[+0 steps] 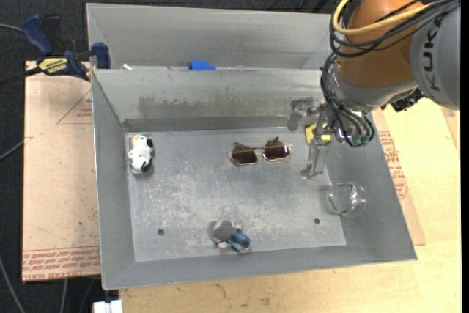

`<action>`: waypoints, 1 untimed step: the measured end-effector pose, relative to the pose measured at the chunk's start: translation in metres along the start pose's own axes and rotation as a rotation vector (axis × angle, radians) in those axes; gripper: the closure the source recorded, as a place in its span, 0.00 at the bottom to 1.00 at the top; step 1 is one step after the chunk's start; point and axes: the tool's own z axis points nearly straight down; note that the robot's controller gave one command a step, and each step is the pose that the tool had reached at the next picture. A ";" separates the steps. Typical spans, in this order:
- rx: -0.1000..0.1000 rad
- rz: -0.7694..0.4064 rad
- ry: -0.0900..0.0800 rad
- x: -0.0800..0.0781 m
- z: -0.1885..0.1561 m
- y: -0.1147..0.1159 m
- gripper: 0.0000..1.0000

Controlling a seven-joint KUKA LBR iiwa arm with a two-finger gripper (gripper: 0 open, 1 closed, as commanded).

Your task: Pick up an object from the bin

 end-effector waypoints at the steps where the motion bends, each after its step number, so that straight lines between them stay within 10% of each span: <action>1: 0.001 -0.001 -0.008 -0.001 -0.005 0.000 0.00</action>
Offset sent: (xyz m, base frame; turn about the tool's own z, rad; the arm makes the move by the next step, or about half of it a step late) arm 0.0357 0.0423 -0.1402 -0.1859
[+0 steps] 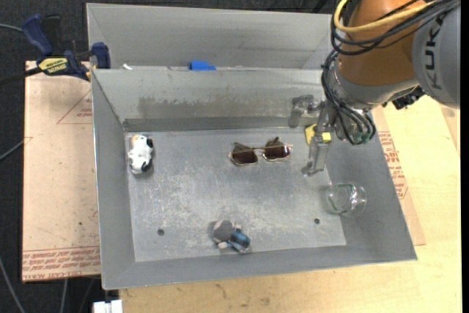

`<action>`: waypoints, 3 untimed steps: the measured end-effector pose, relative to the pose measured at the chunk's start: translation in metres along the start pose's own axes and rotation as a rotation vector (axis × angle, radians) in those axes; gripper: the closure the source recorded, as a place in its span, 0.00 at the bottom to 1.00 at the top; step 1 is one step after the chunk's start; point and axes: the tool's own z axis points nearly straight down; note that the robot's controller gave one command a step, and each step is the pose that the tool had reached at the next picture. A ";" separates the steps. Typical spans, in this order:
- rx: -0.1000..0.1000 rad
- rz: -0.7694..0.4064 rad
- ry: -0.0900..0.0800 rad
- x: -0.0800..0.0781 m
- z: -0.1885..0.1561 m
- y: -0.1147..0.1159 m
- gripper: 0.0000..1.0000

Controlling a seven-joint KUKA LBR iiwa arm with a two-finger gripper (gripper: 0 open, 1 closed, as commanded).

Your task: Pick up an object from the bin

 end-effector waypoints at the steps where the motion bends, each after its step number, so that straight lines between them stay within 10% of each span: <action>1: 0.000 -0.083 -0.005 -0.017 0.064 0.019 0.00; 2: -0.001 -0.095 0.004 -0.020 0.095 0.027 0.00; 3: 0.000 -0.109 -0.007 -0.040 0.052 0.030 0.00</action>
Offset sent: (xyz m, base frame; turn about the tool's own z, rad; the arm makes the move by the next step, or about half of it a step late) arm 0.0298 0.0367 -0.0562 -0.0724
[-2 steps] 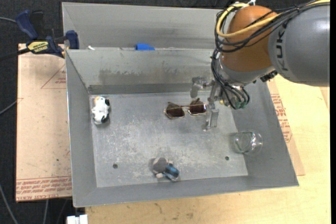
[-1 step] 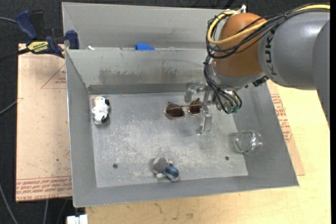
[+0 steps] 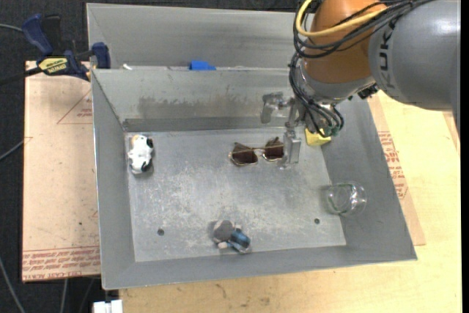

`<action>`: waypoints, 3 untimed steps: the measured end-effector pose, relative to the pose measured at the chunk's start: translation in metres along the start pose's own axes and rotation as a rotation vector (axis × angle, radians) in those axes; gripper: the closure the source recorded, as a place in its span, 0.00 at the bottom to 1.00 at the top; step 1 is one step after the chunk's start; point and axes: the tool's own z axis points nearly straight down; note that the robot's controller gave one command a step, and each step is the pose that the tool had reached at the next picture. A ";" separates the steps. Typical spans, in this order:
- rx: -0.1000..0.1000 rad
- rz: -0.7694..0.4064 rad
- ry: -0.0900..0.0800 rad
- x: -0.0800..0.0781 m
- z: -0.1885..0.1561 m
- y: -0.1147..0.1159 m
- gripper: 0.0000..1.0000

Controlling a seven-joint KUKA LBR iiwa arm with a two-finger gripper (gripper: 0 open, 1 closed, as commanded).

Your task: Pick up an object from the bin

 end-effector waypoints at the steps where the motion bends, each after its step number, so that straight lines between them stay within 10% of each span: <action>1: -0.001 0.041 0.002 -0.002 0.081 0.008 0.00; 2: -0.006 0.076 -0.007 -0.008 0.103 0.007 1.00; 3: -0.005 0.080 -0.007 -0.008 0.101 0.007 1.00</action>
Offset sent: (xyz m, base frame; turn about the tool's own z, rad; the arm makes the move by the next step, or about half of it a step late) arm 0.0025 0.0014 -0.0929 0.1048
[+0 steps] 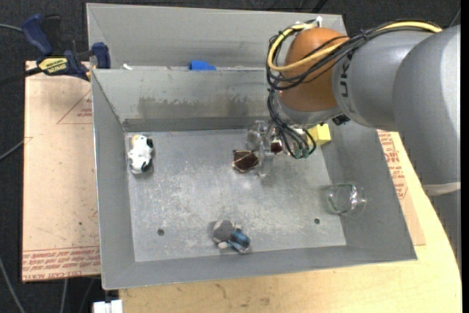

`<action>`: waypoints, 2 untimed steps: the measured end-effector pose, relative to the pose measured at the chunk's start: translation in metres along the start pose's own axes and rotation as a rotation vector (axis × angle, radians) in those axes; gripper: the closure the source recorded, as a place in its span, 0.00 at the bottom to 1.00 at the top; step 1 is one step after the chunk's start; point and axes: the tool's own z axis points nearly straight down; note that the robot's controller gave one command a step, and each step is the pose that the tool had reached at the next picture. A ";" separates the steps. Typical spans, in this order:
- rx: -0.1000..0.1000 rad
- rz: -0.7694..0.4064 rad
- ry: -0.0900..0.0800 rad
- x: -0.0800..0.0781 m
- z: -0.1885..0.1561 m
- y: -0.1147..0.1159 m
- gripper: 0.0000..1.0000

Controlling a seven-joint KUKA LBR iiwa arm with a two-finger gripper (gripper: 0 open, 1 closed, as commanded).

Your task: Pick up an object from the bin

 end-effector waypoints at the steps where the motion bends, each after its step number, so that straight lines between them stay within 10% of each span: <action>1: 0.000 0.001 0.000 0.000 -0.002 0.000 1.00; 2: 0.002 0.000 0.004 0.000 -0.006 0.000 1.00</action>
Offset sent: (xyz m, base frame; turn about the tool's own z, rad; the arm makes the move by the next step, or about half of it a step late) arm 0.0000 0.0000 0.0239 0.0000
